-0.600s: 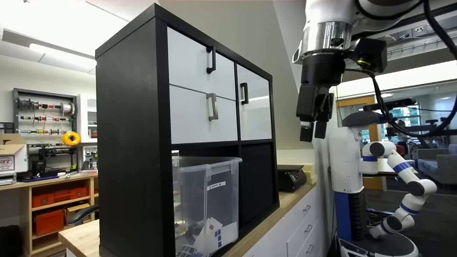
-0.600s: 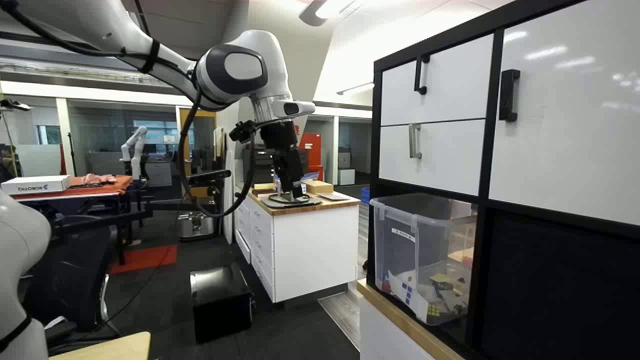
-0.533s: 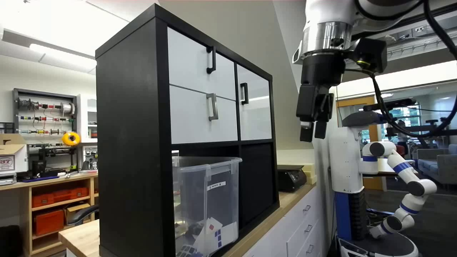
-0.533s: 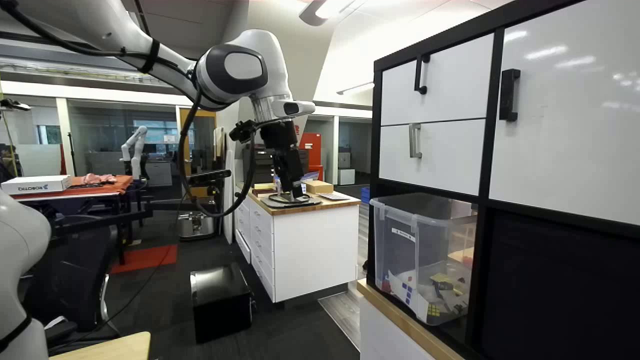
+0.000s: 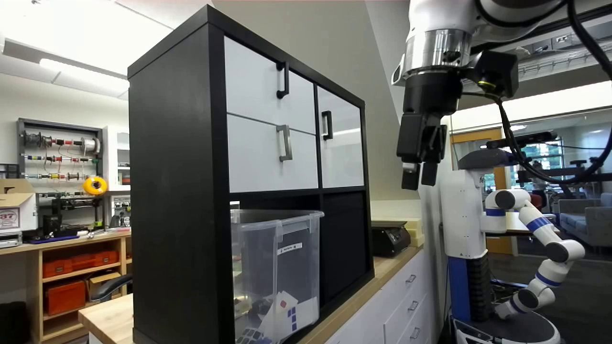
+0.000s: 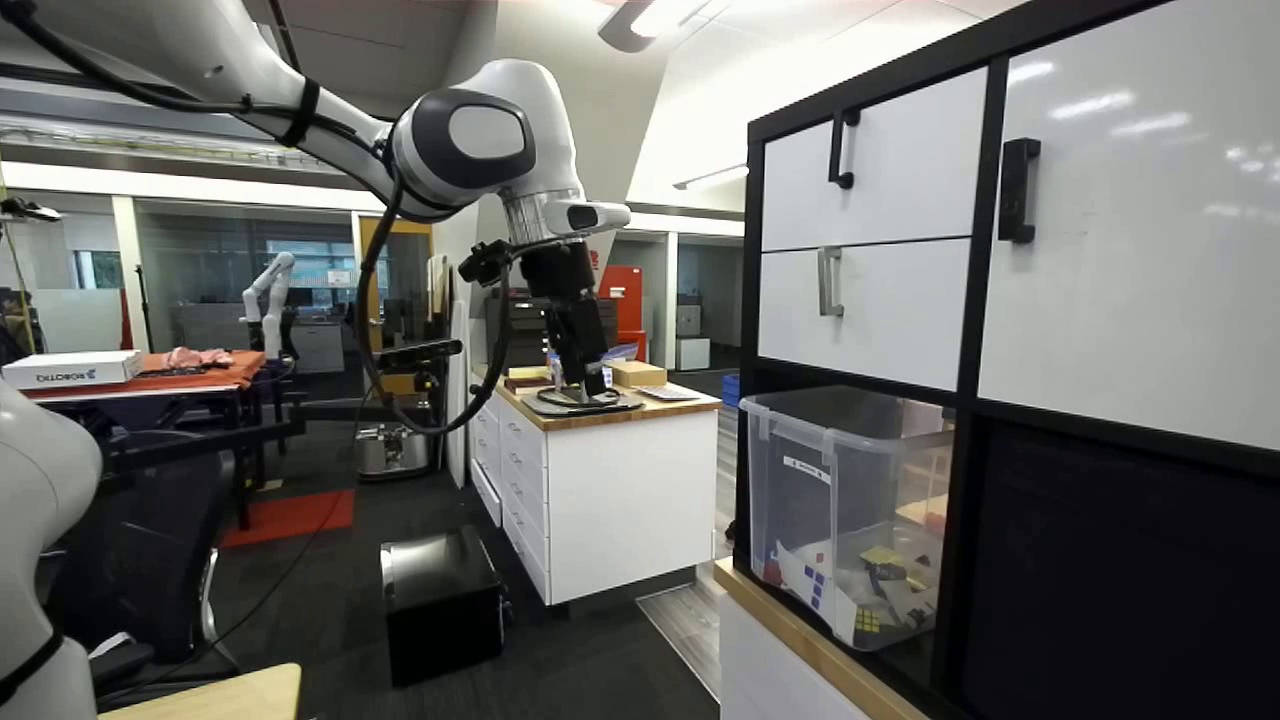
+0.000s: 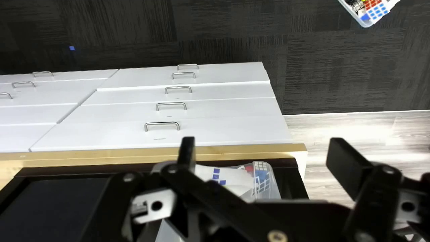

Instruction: Slide out the storage container

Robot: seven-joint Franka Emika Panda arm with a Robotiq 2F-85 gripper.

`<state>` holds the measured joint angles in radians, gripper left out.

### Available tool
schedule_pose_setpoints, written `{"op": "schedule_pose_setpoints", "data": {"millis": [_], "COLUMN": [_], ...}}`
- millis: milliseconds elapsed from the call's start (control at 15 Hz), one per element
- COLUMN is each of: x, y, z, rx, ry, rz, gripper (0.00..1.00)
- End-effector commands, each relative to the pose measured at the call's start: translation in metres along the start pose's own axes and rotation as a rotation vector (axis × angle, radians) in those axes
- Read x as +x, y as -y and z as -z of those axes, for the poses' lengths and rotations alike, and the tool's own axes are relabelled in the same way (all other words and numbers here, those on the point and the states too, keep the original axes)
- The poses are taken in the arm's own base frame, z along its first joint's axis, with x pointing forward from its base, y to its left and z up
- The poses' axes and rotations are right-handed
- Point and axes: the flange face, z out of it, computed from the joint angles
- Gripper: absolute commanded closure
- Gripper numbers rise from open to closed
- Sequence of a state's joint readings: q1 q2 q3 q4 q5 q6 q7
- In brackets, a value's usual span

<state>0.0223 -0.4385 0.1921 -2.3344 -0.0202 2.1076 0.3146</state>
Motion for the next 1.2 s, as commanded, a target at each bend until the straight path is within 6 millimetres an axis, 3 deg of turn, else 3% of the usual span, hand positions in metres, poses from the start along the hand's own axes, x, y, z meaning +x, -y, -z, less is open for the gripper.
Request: {"op": "schedule_pose_setpoints", "data": {"millis": [0,600,1133], "x": [0.0,0.03,0.093], "y": [0.0,-0.011,-0.027], "z": [0.0,-0.02,-0.043], "rx": [0.0,0.008,-0.01], "ry": [0.001,0.037,0.017], "rz": [0.0,0.16,0.387], "gripper": [0.0,0.0,0.0]}}
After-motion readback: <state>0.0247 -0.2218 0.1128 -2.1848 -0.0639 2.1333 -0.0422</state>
